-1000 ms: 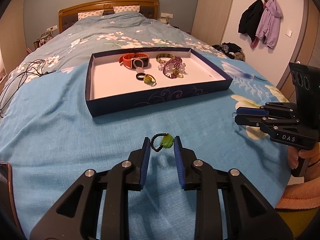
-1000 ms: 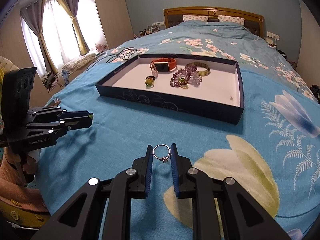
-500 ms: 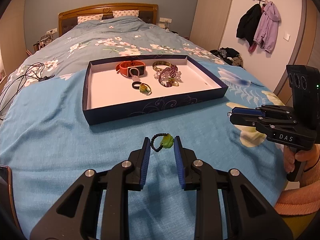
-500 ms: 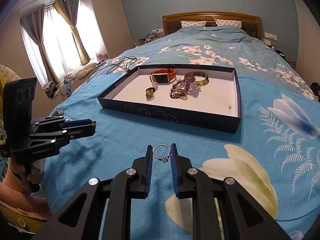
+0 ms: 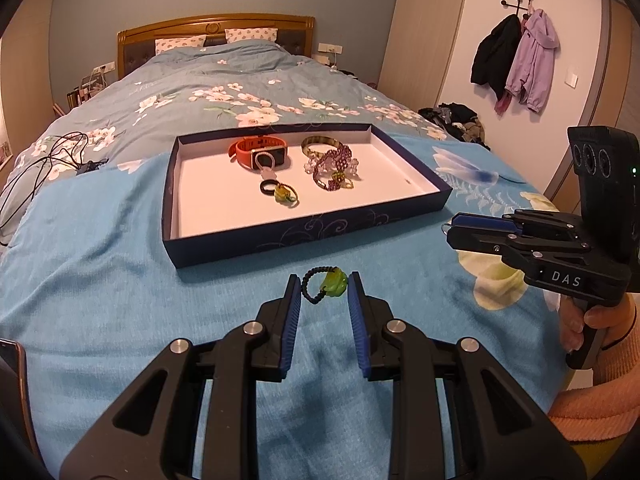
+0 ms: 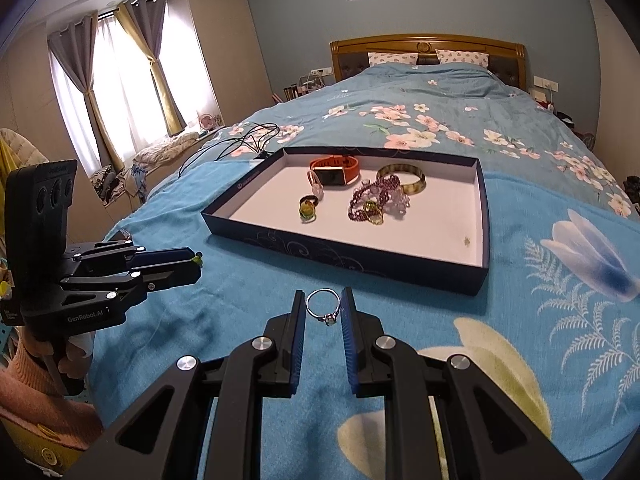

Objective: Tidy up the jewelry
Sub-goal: 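Carry the silver ring and black hair tie over the tray with both tools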

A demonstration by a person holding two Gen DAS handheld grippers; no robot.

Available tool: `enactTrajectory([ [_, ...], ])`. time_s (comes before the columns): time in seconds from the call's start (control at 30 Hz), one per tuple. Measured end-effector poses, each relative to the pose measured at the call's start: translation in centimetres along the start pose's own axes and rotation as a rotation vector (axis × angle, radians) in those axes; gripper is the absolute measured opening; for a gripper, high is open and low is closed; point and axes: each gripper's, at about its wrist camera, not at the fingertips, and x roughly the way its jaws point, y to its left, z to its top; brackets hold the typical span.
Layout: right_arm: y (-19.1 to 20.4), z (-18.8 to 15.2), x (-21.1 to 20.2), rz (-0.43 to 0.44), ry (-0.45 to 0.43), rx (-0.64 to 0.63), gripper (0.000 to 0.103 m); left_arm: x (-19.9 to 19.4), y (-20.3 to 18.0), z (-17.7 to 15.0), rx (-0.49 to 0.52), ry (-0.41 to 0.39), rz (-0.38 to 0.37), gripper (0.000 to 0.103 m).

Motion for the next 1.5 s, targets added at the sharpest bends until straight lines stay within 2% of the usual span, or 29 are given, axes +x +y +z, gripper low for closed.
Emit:
enactTrajectory([
  [0.87, -0.2, 3.7, 0.5, -0.007, -0.060, -0.039, 0.016, 0.7, 0.1, 3.8, 0.014, -0.056, 0.016, 0.024],
  [1.5, -0.8, 5.6, 2.4, -0.010, -0.047, -0.051, 0.016, 2.8, 0.8, 5.7, 0.008, -0.051, 0.030, 0.024],
])
